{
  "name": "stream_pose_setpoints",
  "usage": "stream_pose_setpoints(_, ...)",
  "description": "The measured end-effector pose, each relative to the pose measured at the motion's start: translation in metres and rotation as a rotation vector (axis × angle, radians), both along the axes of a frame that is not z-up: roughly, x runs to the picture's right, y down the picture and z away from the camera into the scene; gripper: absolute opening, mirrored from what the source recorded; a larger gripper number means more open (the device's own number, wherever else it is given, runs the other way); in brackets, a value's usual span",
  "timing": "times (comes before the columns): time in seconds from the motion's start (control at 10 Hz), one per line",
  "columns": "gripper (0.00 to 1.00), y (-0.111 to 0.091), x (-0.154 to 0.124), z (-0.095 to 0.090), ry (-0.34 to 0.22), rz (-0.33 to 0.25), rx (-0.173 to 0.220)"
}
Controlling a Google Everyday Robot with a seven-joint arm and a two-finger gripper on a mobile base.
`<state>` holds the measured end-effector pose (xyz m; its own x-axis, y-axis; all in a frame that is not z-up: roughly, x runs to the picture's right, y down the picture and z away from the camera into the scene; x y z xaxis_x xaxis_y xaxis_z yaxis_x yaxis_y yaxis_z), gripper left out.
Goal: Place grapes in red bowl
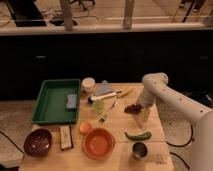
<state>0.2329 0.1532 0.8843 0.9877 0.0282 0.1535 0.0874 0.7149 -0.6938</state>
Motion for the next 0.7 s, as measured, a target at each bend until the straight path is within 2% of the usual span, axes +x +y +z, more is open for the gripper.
stream_pose_setpoints(0.1,0.73,-0.001,0.0,0.0,-0.001,0.004,0.0)
stream_pose_setpoints(0.2,0.63,0.001,0.0,0.002,-0.004,0.023,-0.005)
stream_pose_setpoints(0.3,0.49,0.005,0.002,0.004,-0.005,0.045,-0.018)
stream_pose_setpoints(0.4,0.42,0.007,0.003,0.005,-0.006,0.053,-0.025)
stream_pose_setpoints(0.5,0.29,0.011,0.005,0.007,-0.007,0.068,-0.037)
stream_pose_setpoints(0.7,0.12,0.014,0.004,0.008,-0.009,0.08,-0.048)
